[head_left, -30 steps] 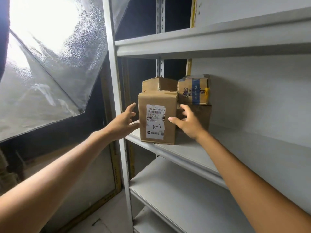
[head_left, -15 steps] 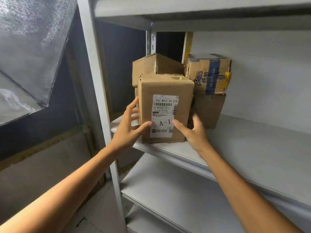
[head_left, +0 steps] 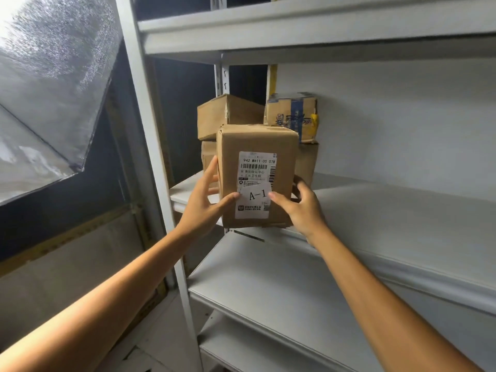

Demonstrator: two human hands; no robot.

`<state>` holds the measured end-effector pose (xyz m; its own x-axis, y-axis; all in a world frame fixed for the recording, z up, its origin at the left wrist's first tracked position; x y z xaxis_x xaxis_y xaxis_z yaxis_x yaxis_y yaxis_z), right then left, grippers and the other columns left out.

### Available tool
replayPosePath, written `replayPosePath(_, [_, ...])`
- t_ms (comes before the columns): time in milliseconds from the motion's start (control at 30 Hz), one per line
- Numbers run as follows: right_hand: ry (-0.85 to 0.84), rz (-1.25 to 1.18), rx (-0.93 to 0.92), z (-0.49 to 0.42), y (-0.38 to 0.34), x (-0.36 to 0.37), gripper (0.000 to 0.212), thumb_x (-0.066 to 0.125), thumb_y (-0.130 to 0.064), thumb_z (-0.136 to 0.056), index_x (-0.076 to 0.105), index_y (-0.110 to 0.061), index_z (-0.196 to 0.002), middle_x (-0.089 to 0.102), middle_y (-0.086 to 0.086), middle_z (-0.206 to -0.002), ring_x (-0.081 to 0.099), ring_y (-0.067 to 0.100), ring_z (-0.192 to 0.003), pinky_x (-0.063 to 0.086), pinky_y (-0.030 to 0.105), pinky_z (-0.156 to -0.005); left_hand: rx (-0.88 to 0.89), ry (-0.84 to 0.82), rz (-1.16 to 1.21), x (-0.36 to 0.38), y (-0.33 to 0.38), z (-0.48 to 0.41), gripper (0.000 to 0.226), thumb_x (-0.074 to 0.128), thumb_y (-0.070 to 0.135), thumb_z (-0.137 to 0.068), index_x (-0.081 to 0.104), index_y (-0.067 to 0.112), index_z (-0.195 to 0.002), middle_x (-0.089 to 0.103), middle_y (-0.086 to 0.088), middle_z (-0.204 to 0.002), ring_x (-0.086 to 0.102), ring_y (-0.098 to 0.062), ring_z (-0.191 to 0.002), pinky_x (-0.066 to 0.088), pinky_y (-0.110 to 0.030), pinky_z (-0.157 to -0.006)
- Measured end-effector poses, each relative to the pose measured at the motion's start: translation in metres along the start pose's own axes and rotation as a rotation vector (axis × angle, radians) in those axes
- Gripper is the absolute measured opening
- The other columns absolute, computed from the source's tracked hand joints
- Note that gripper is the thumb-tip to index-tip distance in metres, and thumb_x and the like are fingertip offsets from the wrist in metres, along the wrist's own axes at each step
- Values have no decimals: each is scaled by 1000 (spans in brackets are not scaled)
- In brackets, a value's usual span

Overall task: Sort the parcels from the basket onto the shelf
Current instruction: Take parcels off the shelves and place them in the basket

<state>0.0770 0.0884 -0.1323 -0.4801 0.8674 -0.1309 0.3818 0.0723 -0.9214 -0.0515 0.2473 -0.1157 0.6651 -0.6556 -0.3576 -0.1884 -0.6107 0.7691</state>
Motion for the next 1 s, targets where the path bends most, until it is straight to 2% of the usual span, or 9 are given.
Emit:
replayPosePath(100, [30,11,-11,28,-11,-44,47,73,-21,-84,57,-19,-127,67,-4,-117,63,14,-106,55,38,-90,-10,-34,53,30,36,19,84,64,45,-78,14,45,-147,43,2,-146,46,-12,-121,43,-24,-80])
replayPosePath(333, [215,4,-26,109,-32,-186,55,70,-27,-86,46,-26,-136,58,-1,-128,65,15,-102,58,32,-83,39,-235,298,136,131,54,79,70,39,-81,22,46,-144,52,-2,-137,55,-23,-120,50,-49,-94])
replayPosePath(500, [426,57,-34,191,-44,-297,51,71,-35,-84,47,-34,-130,57,0,-123,67,8,-95,55,18,-67,45,-463,475,247,185,83,79,67,30,-82,26,34,-149,61,-6,-126,68,-16,-102,60,-39,-73])
replayPosePath(600, [549,119,-7,249,-46,-356,52,73,-39,-79,51,-39,-125,58,-10,-114,66,3,-94,55,19,-69,-5,-589,580,320,212,111,71,65,31,-83,34,27,-147,68,-8,-116,70,-17,-94,57,-34,-60])
replayPosePath(700, [670,119,32,310,-40,-414,48,76,-28,-79,52,-45,-116,64,-23,-102,67,-2,-90,55,17,-64,-15,-759,628,396,240,147,59,59,27,-92,34,33,-146,72,-4,-107,70,-17,-93,57,-35,-60])
replayPosePath(767, [765,112,104,355,-32,-449,49,76,-28,-81,51,-46,-118,62,-19,-112,66,-3,-94,55,18,-69,-3,-878,640,442,261,174,59,60,29,-92,33,43,-142,74,2,-102,70,-12,-91,57,-32,-60])
replayPosePath(867, [923,126,202,423,-21,-498,61,75,-33,-80,48,-33,-135,60,-3,-126,63,9,-109,55,29,-88,53,-1087,637,508,295,222,73,70,27,-84,32,42,-144,68,5,-117,66,-13,-105,59,-38,-75])
replayPosePath(933, [1017,142,246,465,-17,-525,66,76,-33,-79,46,-28,-138,61,-1,-128,61,12,-113,52,35,-95,76,-1214,639,547,315,256,86,76,20,-78,28,40,-146,64,4,-125,61,-16,-114,52,-43,-93])
replayPosePath(1000, [1107,172,284,503,-15,-547,65,76,-31,-80,47,-27,-138,62,-3,-126,61,13,-114,50,39,-98,122,-1363,652,582,332,292,96,78,14,-76,20,39,-149,61,3,-129,57,-17,-119,47,-44,-100])
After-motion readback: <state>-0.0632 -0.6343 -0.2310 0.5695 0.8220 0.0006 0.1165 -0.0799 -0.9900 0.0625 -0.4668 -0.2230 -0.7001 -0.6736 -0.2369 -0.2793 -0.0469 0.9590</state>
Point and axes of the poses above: each hand's wrist, its own z-axis away from the middle knuckle, its own x-axis out of the palm, y = z × x, the point moved 5 cm from there along -z, towards the middle knuckle
